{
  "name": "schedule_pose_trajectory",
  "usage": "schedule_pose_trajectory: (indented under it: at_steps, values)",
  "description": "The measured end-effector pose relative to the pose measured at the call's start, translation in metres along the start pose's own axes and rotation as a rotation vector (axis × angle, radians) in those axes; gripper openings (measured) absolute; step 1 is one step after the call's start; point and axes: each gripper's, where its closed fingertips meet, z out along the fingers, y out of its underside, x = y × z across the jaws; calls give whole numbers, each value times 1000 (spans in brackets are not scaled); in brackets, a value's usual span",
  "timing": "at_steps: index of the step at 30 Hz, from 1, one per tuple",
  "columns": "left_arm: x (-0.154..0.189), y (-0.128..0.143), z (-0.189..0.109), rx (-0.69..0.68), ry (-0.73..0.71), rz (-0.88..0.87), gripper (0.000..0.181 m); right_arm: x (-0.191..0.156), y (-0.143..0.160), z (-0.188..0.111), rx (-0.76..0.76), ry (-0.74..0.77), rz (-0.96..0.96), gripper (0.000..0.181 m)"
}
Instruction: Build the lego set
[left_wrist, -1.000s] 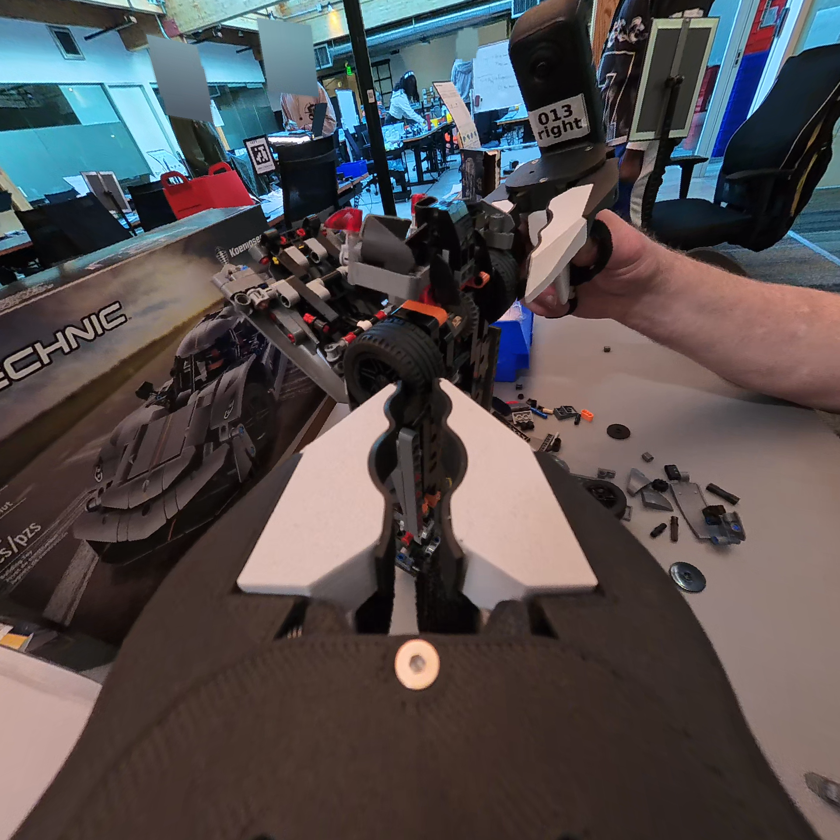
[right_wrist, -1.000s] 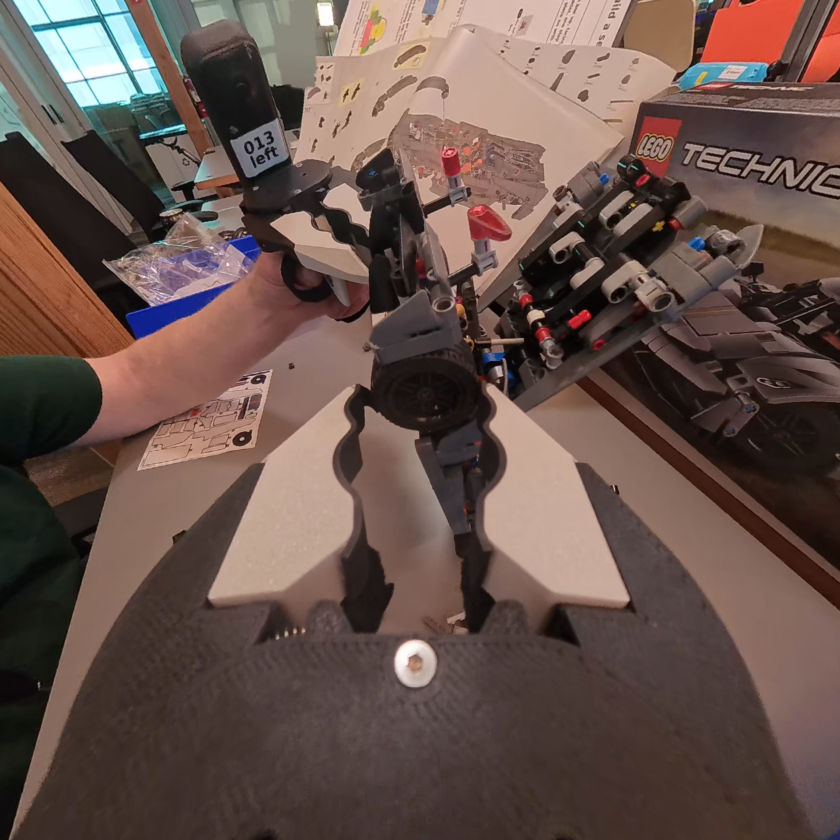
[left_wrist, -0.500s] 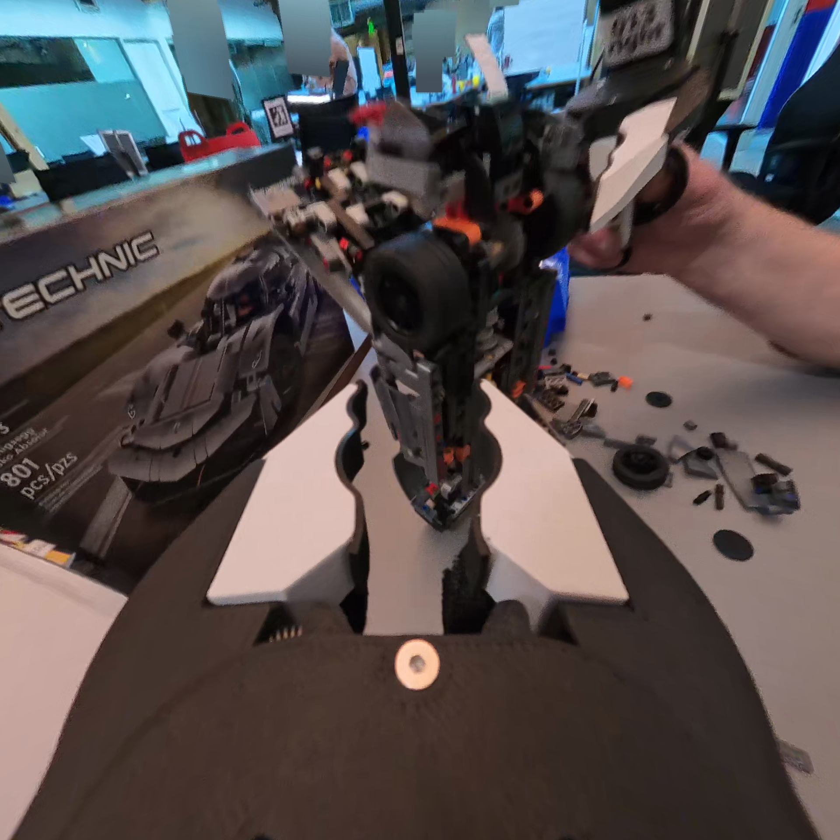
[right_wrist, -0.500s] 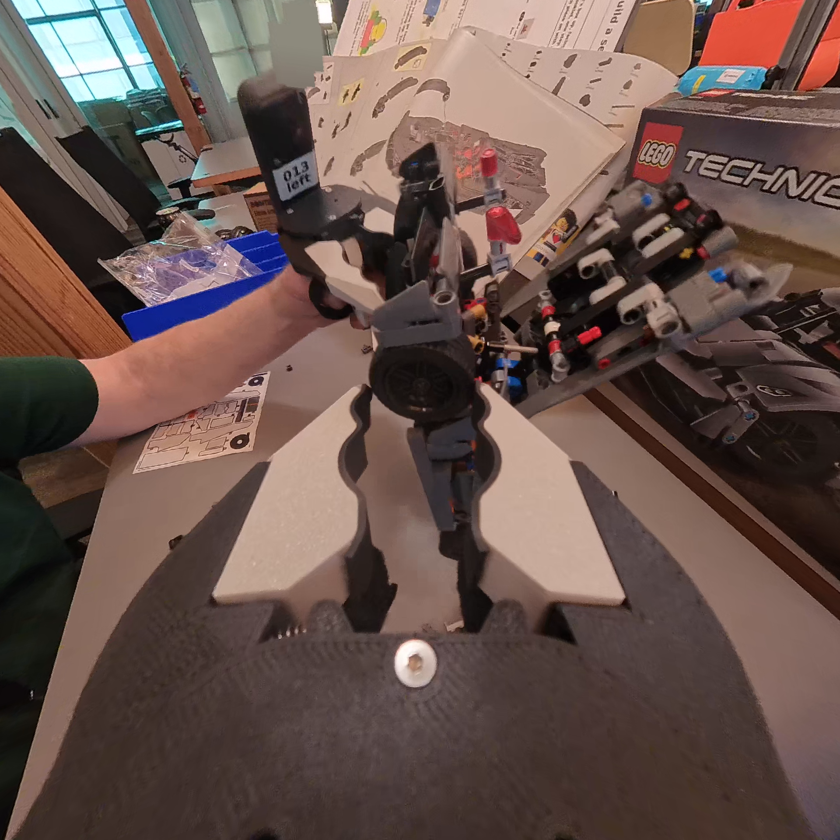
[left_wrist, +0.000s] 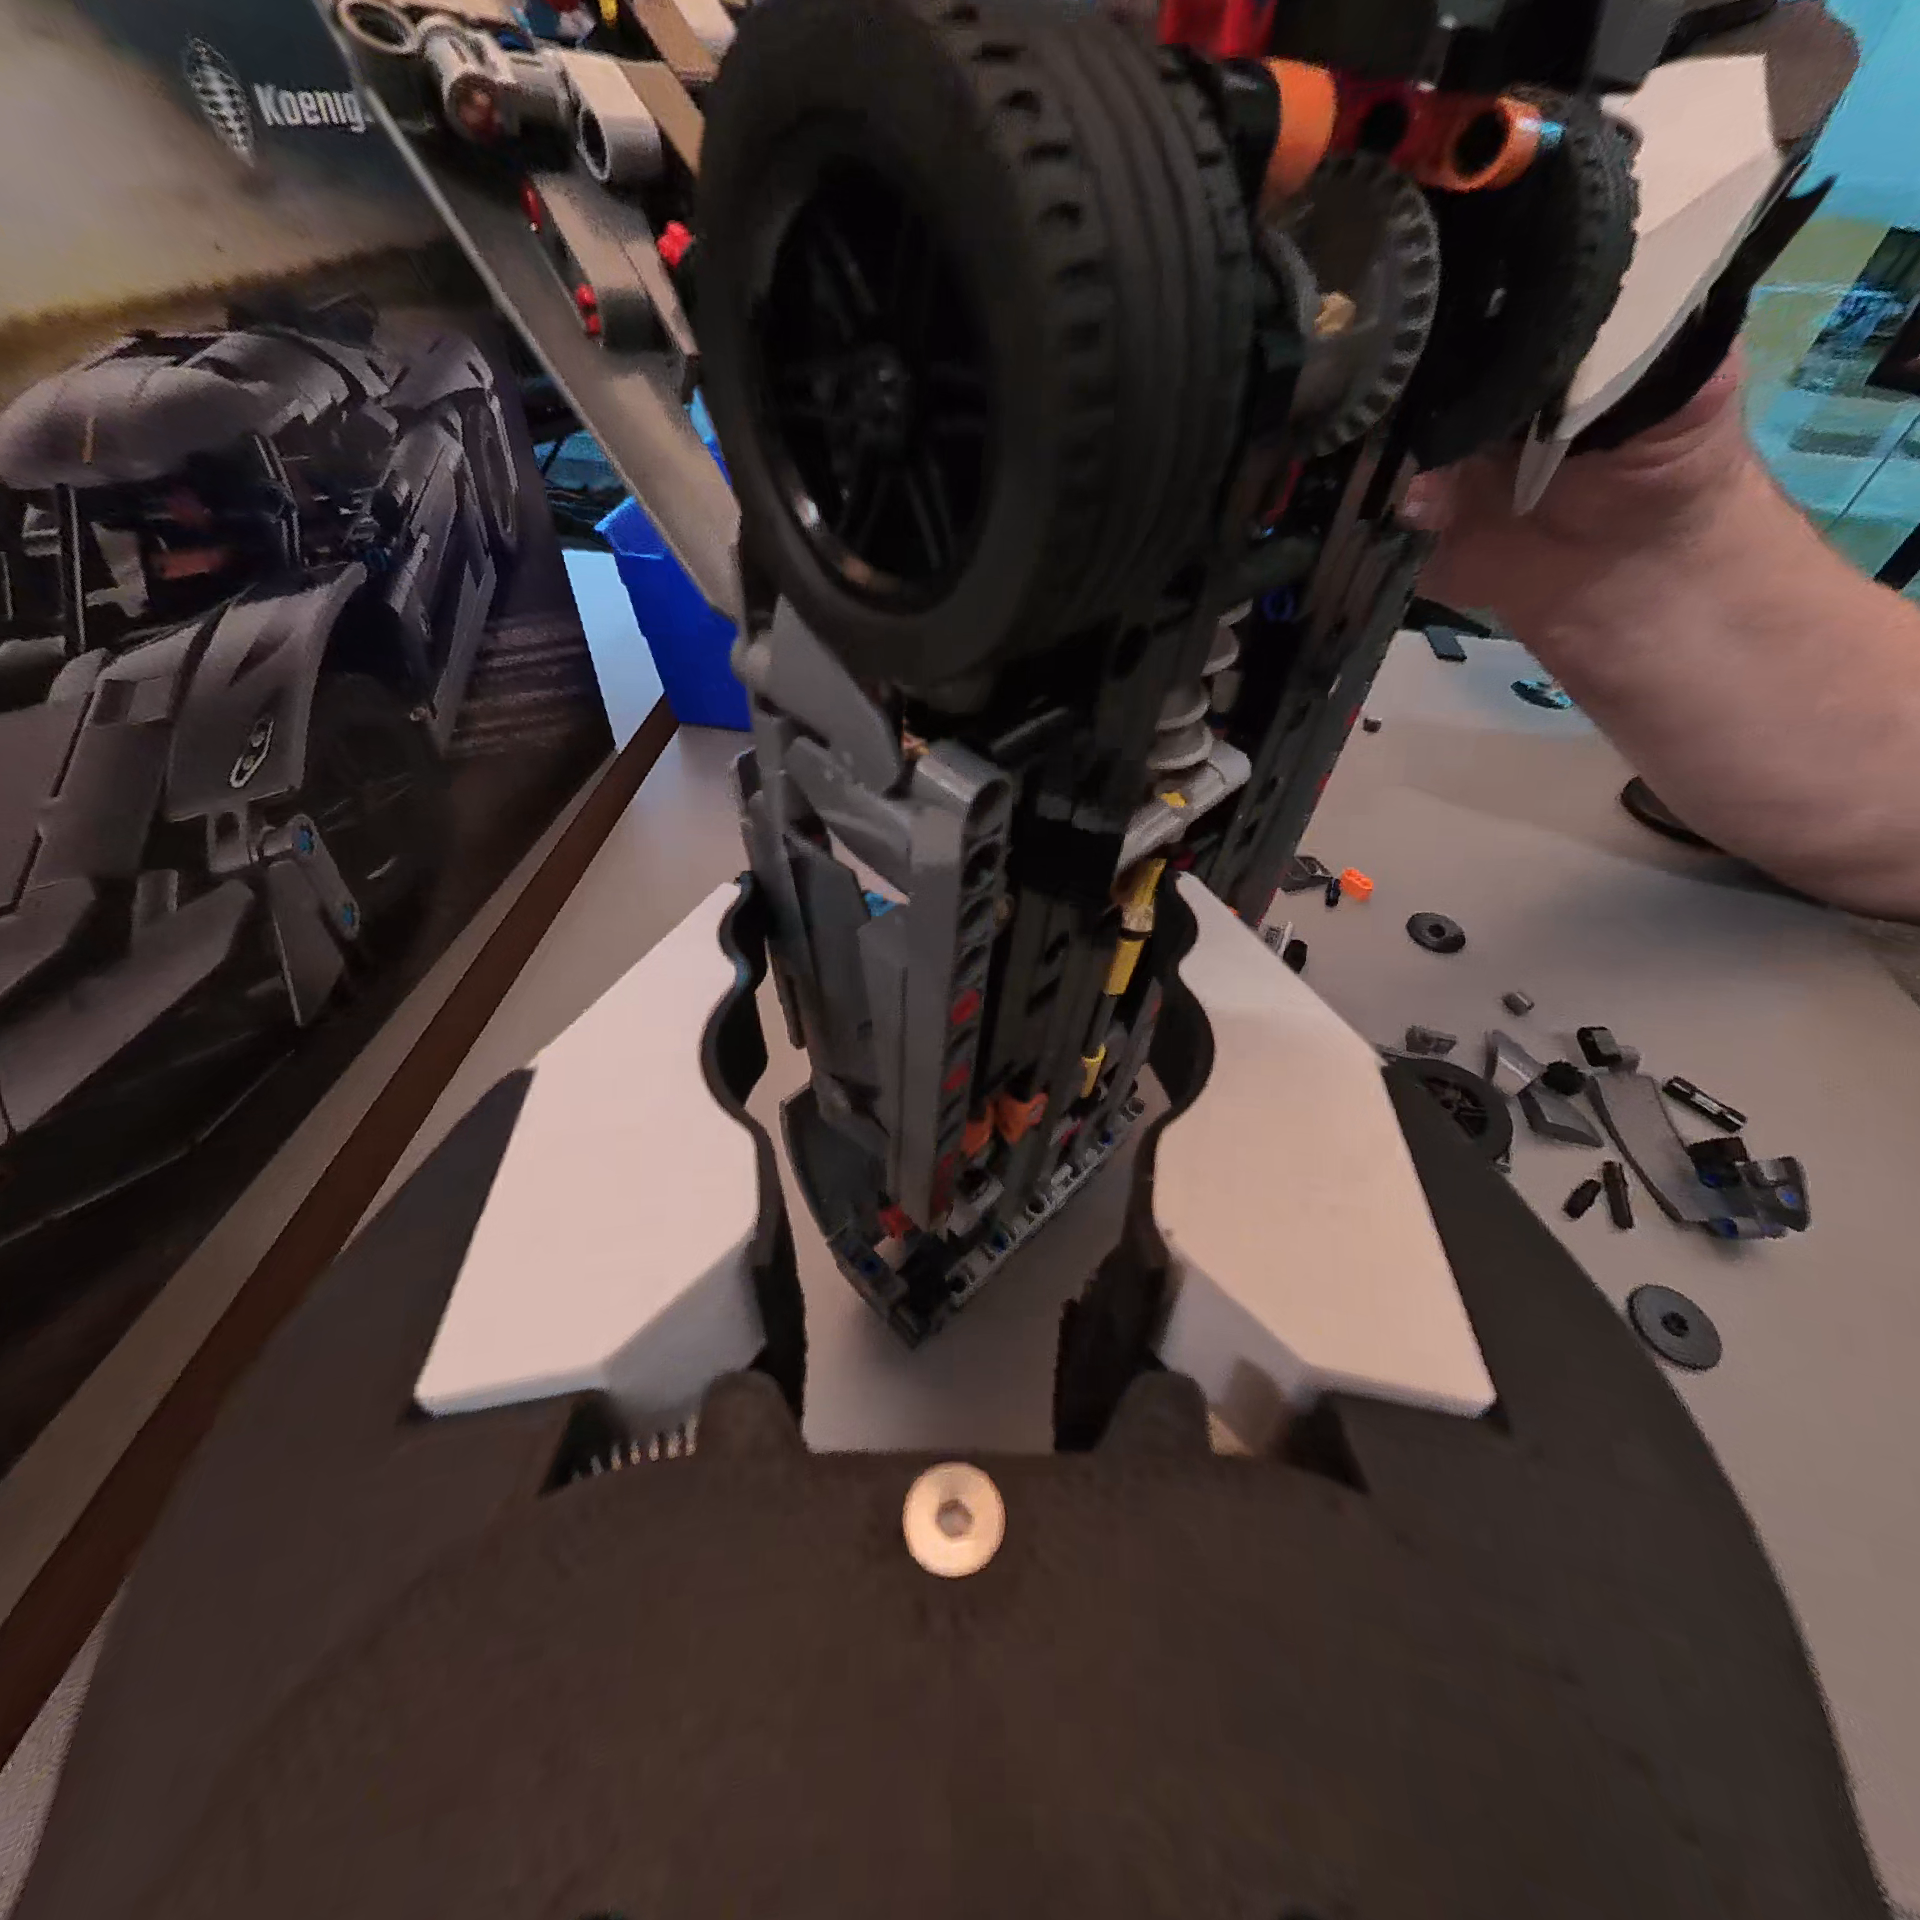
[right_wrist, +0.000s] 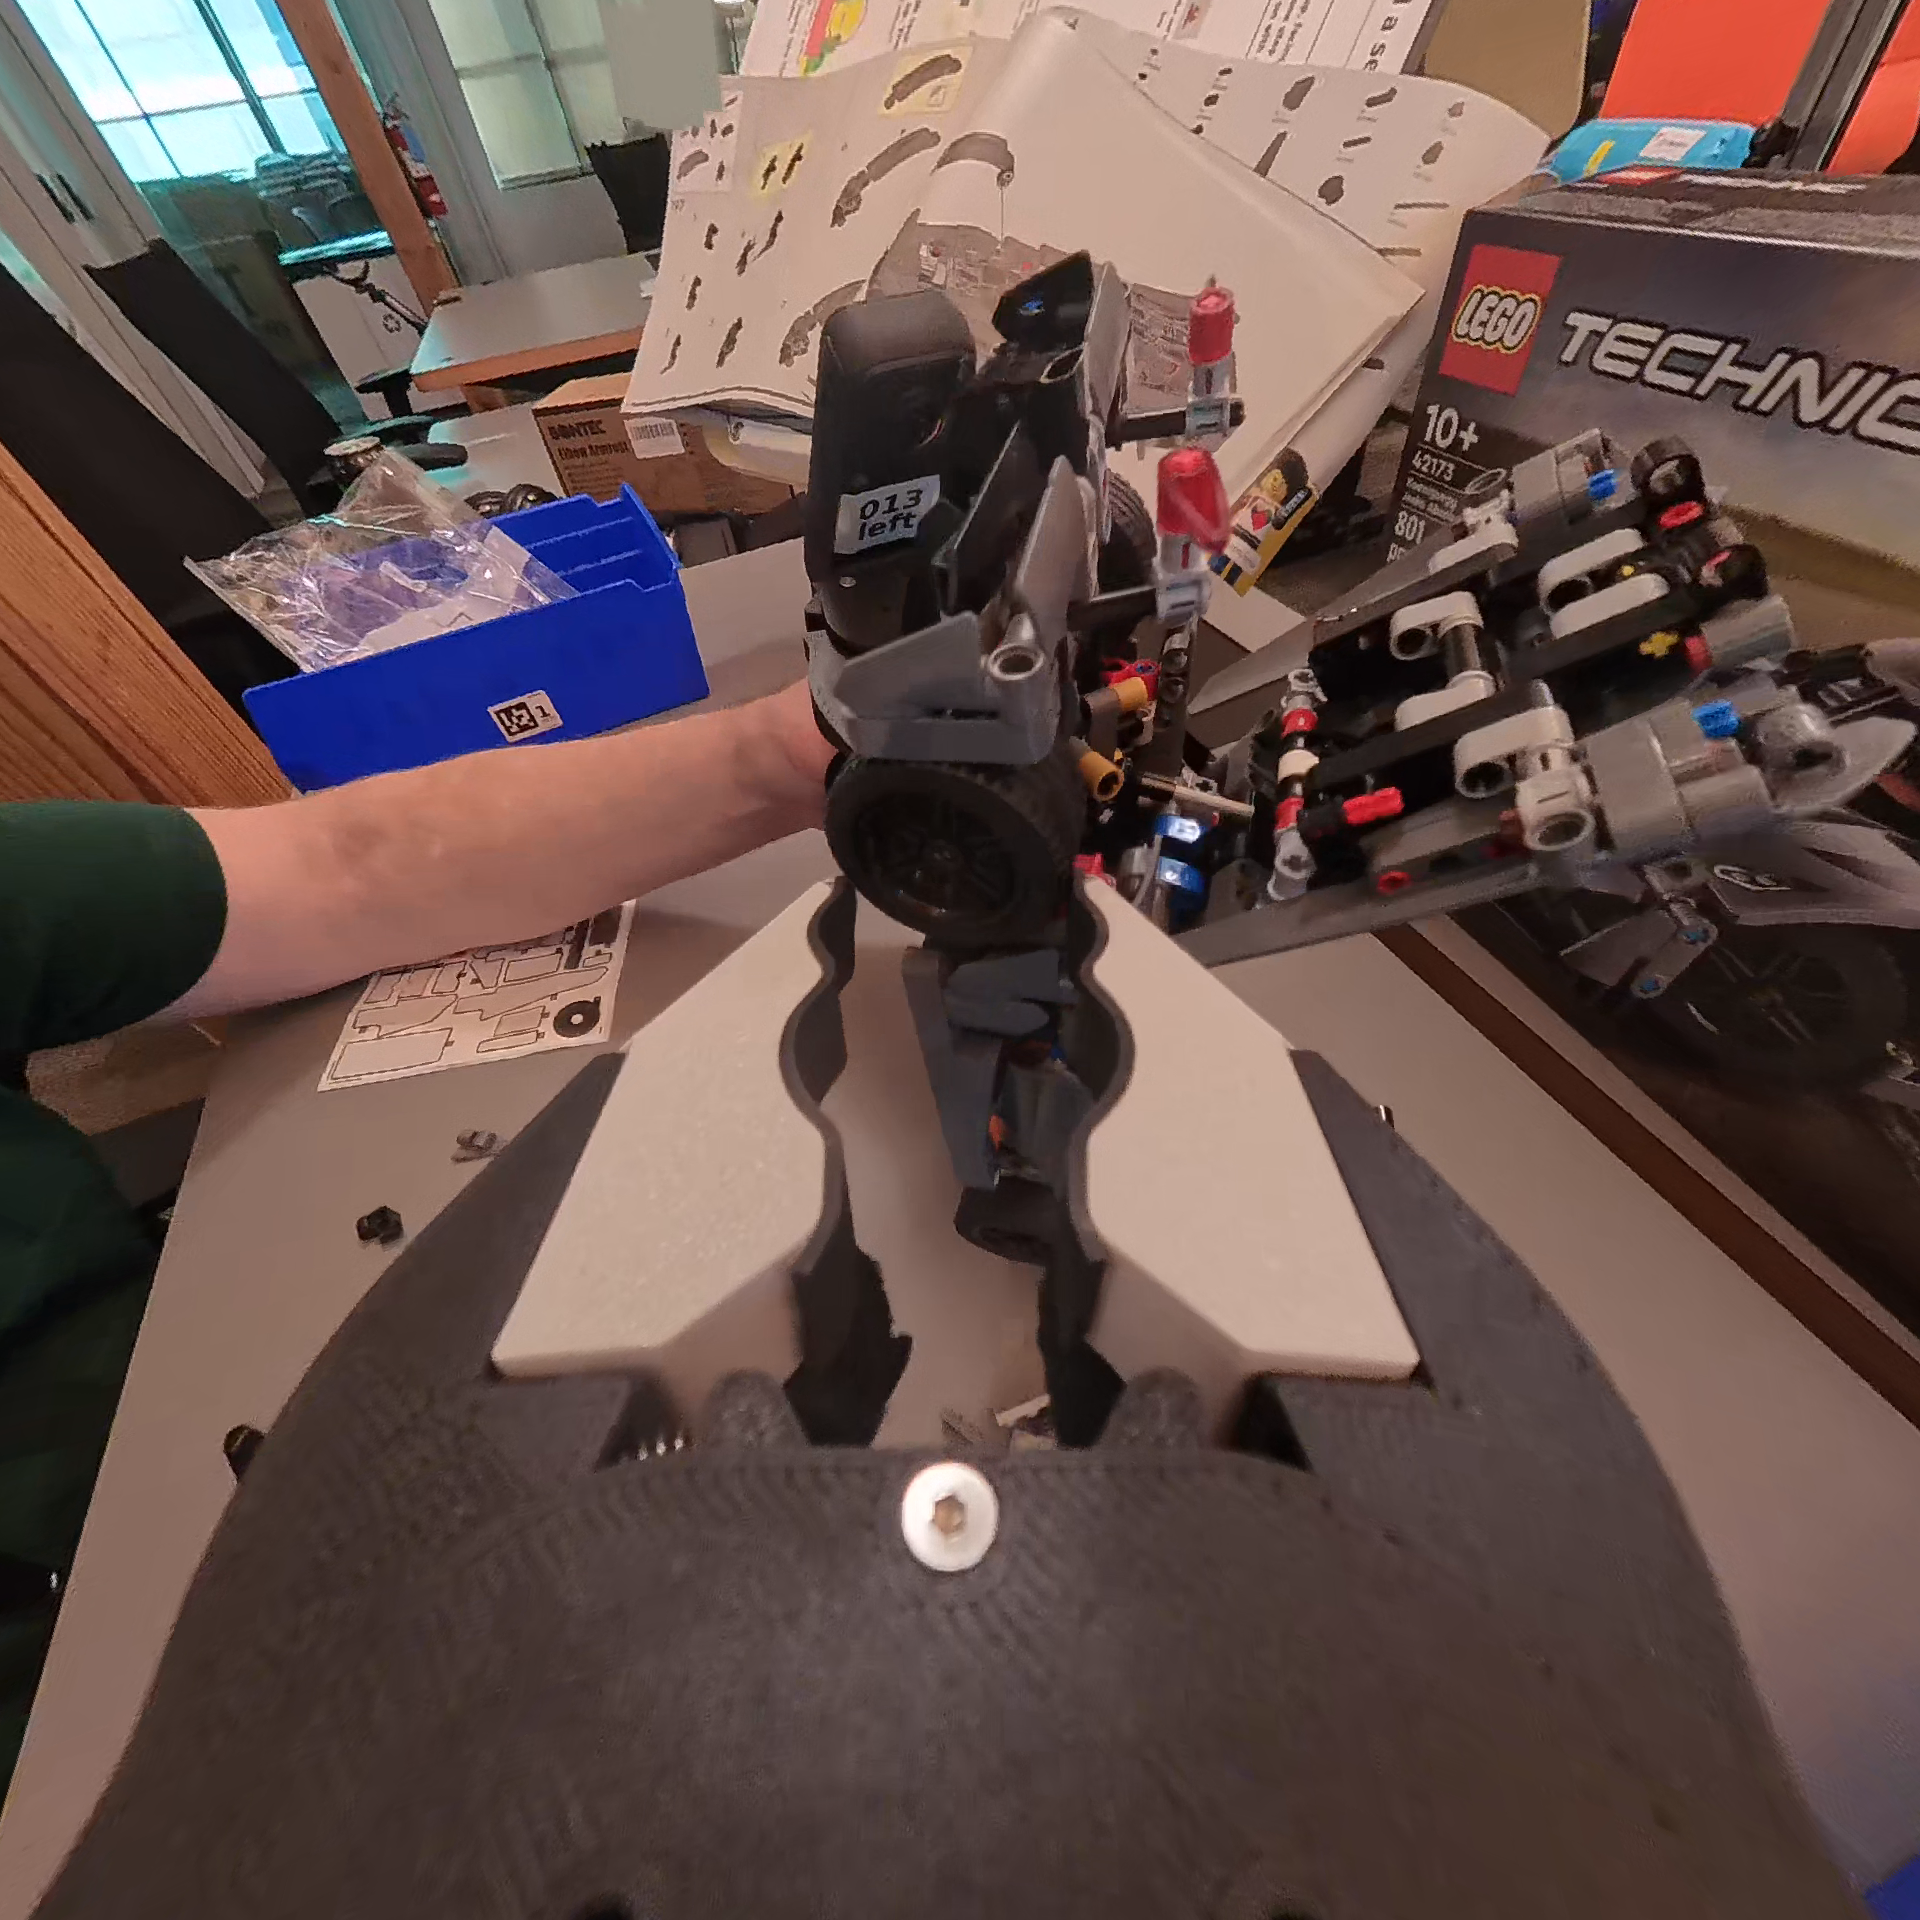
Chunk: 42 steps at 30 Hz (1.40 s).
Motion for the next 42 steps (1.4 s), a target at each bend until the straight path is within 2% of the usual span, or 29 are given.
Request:
schedule_pose_trajectory:
  at_steps: [7, 10, 14, 16, 19, 23, 30, 42]
  values:
    - [2, 0, -2, -5, -33, 13, 64, 6, 5, -14, -25, 104, -25, 51]
    - [6, 2, -5, -2, -30, 19, 64, 23, 12, -20, -13, 188, -19, 59]
    - [10, 2, -7, 7, -84, 22, 64, 16, 37, 1, -61, 49, 85, 84]
    - [13, 2, -5, -7, -107, 16, 64, 13, 47, 10, -118, 61, 58, 81]
    - [19, 2, -3, -35, -128, -1, 64, 14, 53, 21, -142, 93, 28, 63]
    - [19, 3, -3, -58, -178, -13, 64, 21, 52, 25, -94, 103, 64, 59]
    - [17, 3, -1, -68, -170, -24, 62, 29, 48, 24, 0, 89, 133, 57]
    - [16, 3, 0, -72, -176, -52, 62, 33, 46, 26, 39, 126, 154, 56]
